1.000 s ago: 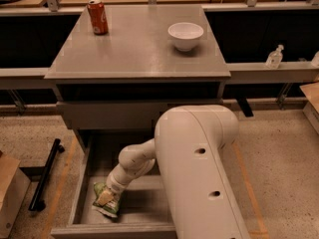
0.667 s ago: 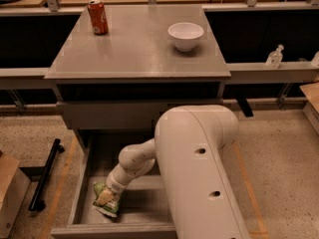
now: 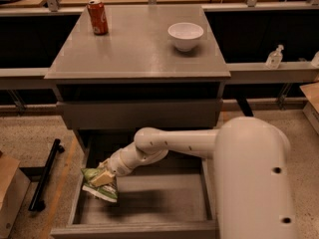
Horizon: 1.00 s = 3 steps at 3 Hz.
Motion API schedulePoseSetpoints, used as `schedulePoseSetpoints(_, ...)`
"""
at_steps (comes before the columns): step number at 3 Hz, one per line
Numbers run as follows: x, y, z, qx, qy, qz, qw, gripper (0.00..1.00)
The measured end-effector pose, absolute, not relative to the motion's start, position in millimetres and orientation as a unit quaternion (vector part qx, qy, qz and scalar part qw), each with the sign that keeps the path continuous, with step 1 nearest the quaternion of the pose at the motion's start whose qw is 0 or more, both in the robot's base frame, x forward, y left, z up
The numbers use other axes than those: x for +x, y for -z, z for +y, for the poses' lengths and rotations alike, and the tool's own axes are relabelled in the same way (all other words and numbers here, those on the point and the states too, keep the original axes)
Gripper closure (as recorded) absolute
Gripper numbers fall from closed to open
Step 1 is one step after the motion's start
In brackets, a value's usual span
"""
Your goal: Pick green jalapeno chip bag from middle drawer and place on counter
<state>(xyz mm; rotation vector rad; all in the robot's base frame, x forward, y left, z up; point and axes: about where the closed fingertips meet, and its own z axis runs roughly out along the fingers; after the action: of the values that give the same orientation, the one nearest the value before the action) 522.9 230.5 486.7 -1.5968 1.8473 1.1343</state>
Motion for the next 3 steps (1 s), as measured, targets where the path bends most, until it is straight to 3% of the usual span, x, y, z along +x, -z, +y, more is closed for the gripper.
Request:
schedulePoseSetpoints(1,520,-573,217,-0.559,-0.503,0.590,0.294,1.00)
schedulePoseSetpoints(2,519,-681,168,-0.525,-0.591,0.473,0.390,1.00)
schedulePoseSetpoints(3,521,-756,128,-0.531,-0.596,0.435,0.415,1.00)
